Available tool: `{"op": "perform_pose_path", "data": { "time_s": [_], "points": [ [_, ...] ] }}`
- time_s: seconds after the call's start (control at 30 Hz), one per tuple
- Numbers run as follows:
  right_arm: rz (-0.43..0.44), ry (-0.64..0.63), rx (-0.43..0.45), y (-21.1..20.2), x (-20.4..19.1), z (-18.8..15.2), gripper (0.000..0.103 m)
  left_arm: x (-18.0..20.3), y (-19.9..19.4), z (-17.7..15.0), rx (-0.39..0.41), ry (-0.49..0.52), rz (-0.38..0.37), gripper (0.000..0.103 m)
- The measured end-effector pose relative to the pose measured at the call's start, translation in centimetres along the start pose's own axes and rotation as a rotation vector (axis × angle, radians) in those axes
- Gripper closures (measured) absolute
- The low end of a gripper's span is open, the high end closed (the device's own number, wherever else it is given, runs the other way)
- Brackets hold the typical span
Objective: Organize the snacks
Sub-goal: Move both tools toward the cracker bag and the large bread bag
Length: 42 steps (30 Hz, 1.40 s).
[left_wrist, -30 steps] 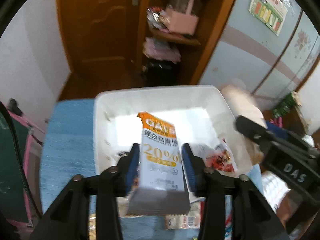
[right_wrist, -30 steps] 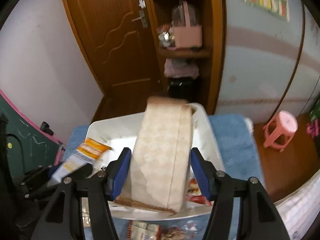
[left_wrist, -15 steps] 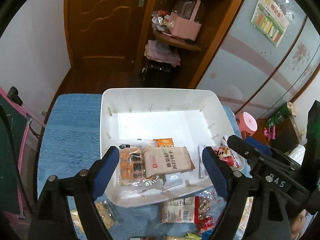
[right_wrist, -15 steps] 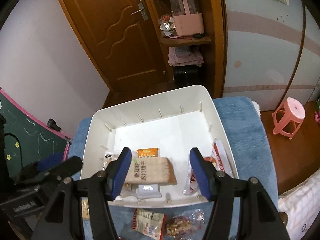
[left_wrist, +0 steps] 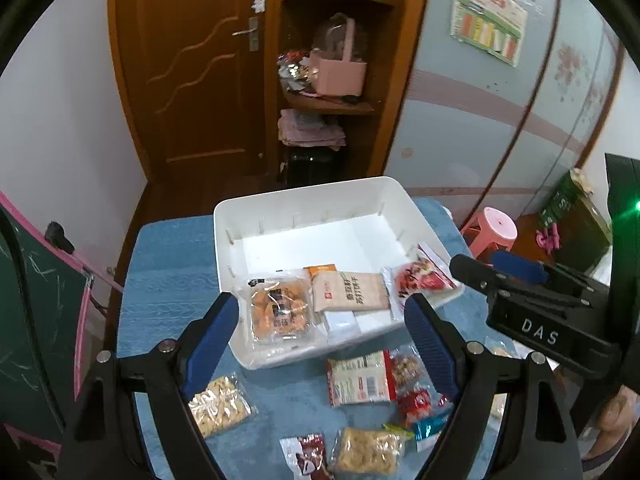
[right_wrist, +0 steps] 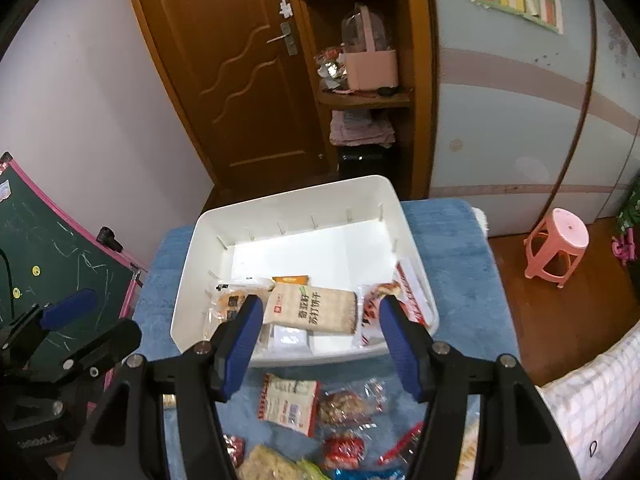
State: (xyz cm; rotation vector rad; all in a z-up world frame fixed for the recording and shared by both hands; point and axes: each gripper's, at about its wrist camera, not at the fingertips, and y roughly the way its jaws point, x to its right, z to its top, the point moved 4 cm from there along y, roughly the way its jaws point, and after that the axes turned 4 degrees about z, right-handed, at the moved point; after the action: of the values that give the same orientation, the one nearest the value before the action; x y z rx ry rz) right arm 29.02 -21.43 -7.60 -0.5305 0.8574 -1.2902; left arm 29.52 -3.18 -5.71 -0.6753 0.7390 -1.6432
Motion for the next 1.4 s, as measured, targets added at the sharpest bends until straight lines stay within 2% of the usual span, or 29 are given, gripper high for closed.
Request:
{"op": "perform_pose_path", "data": {
  "time_s": [0.3,0.63,0.77,0.9,1.03,1.13,1.4],
  "points": [
    [-0.047,-0.002,0.060,-6.2,2.0,-2.0,0.042,2.7,-5.3,-2.1,0.055,0.082,-0.032,0.019],
    [-0.051,-0.011,0.127,-11.8,3.9,-4.7,0.042,5.4,-9.2,-3.5,0.112,0.141,-0.077,0.019],
    [-0.046,-0.025,0.125,-12.8,4.9,-6.1,0.041,6.0,-9.8,-4.0,0.119,0.154,-0.099,0.014],
    [-0.040,-0.033,0.090,-12.0,6.5,-7.9,0.032,7.0,-9.0,-5.4,0.103,0.200,-0.110,0.013],
    [-0.067,-0.071,0.025,-9.7,8.5,-10.2,0.032,7.9,-6.2,-8.1,0.052,0.280,-0.097,0.013],
    [-0.120,-0.063,-0.062,-7.5,10.9,-12.3,0.032,8.1,-3.1,-10.7,-0.036,0.313,-0.086,0.013],
    [-0.069,0.205,-0.190,-2.9,18.0,-17.1,0.032,7.0,5.3,-17.0,-0.276,0.226,-0.090,0.013]
  ]
}}
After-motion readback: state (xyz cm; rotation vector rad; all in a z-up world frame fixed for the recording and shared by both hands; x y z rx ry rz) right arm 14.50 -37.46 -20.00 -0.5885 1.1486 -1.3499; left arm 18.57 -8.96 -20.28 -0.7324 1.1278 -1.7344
